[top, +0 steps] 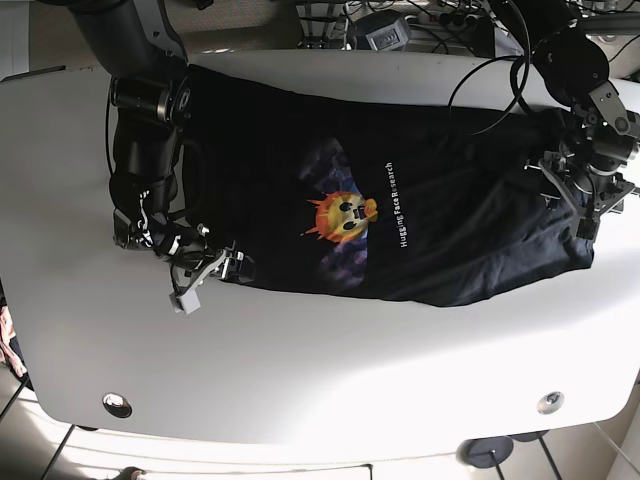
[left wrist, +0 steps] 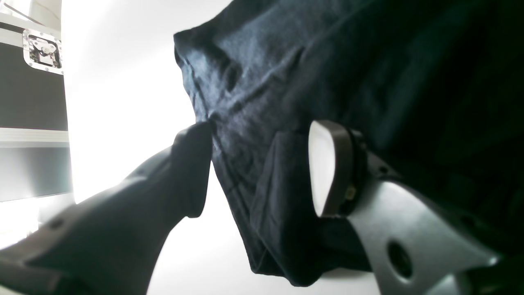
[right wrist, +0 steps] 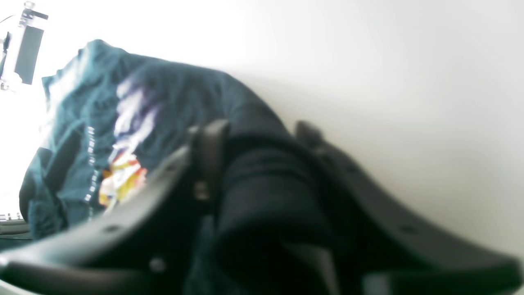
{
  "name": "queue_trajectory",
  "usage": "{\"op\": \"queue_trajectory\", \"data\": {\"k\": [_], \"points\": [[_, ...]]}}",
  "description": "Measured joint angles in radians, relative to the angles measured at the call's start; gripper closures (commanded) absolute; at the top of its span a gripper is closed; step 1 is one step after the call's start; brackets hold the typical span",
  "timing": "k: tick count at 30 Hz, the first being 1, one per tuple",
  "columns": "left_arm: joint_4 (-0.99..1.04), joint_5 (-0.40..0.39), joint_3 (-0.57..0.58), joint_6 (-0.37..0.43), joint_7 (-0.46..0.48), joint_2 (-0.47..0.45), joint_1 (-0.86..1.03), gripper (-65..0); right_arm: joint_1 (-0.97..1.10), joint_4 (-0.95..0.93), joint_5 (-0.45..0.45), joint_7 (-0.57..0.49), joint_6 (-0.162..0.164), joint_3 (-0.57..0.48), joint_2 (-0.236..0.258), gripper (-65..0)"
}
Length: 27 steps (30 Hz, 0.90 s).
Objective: Fold the T-shirt properly
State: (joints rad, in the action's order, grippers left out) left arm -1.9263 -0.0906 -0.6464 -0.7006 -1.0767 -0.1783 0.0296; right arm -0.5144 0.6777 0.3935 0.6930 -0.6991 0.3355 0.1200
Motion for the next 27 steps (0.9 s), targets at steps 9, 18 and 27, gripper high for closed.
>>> {"op": "queue_trajectory", "data": {"k": [9, 18, 27], "points": [[0.23, -0.005, -0.001, 0.46, 0.001, -0.048, -0.203, -61.9, 0.019, 0.08, -0.022, 0.025, 0.003, -0.002, 0.011, -1.9], [0.75, -0.016, -0.018, 0.391, 0.156, -0.175, -0.352, -63.2, 0.025, 0.081, -0.023, 0.024, 0.011, -0.001, 0.011, -2.1], [0.921, -0.01, -0.043, 0.258, 0.198, -0.18, -0.342, -63.2, 0.029, 0.081, -0.02, 0.025, 0.011, 0.005, 0.024, -2.1]]}}
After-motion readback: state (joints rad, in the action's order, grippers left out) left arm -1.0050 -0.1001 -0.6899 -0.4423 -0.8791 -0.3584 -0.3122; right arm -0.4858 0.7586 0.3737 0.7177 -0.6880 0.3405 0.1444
